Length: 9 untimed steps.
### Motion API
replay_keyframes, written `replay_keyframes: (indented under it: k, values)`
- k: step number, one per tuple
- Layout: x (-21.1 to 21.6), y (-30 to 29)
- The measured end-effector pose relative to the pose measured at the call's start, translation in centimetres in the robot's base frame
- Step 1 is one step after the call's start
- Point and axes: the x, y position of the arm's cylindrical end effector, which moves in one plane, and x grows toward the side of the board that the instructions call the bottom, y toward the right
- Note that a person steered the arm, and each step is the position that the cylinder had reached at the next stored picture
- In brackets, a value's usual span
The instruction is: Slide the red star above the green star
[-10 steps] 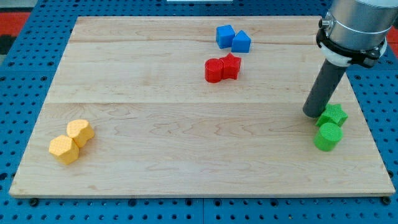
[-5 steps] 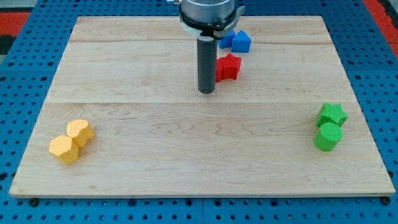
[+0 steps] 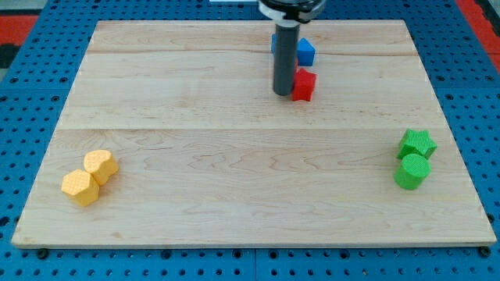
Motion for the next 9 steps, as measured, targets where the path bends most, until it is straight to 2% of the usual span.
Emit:
replay_keyframes:
  k: [1,3,5,6,8,9]
  values:
    - [-0.9,2.9]
    - [-2.1,2.9]
    - [-5.3,3.0]
    - [-4.7,5.3]
    - [2.2,9.7]
    - [4.2,11.2]
